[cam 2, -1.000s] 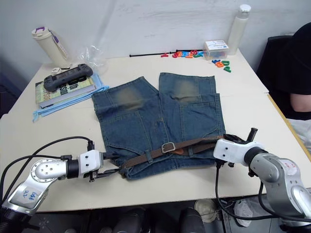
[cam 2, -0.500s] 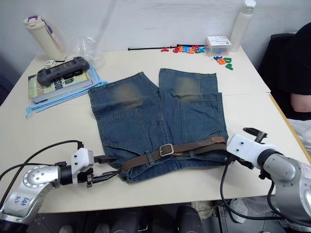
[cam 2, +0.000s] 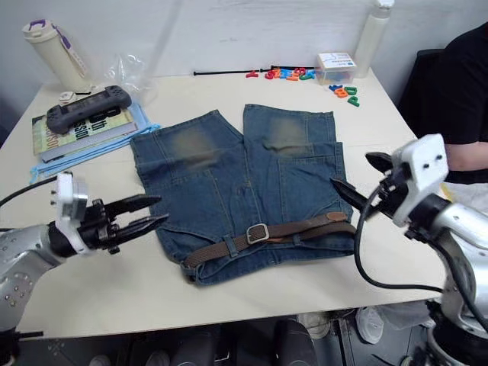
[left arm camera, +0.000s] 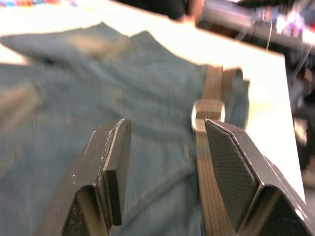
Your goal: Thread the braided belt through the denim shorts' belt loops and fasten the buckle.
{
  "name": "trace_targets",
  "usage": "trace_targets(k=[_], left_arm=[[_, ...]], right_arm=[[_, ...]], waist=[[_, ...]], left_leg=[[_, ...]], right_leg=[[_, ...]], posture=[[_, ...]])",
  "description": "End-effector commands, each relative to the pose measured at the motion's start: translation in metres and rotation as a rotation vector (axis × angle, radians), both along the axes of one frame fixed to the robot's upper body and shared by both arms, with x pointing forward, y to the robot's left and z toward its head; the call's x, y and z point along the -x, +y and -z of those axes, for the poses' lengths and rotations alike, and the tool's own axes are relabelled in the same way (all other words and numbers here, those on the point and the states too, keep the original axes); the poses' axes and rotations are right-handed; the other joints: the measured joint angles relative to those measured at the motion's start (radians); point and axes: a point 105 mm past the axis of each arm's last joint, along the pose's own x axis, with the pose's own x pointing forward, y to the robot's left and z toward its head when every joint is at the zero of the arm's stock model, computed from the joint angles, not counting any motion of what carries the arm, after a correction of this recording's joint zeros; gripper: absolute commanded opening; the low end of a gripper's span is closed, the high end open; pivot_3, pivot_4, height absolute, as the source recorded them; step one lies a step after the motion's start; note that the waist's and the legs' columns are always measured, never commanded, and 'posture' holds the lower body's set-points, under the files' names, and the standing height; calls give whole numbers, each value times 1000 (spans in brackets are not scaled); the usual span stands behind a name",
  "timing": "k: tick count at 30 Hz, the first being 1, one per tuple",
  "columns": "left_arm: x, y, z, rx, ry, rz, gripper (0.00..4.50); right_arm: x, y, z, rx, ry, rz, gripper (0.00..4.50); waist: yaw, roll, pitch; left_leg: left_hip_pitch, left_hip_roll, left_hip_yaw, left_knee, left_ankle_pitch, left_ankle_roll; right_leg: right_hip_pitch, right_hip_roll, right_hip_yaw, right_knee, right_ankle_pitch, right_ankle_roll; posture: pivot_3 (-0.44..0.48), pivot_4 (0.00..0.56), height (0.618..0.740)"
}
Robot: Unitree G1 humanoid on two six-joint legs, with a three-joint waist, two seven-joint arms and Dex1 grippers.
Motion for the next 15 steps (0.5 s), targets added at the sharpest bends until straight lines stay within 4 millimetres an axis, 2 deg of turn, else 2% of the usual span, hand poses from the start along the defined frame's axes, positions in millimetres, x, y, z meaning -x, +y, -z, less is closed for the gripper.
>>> trace_targets(k=[1,15], left_arm=[[-3,-6,-8,35,-21,-33,2690],[-9,-14,-8,72,-50,-102,2690]], right_arm=[[-5,2,-1,-15,-5,28,4478],[-14,2,10,18,39,20,4478]], waist=[[0,0,0],[1,-2,1]], left_leg=[[0,-1,1,0,0,0],[0,-2,6,1,2,3]], right_leg=[[-1,0,0,0,0,0],[-4,-1,6,4,2,3]], posture=[[0,150,716],[0,150,716]])
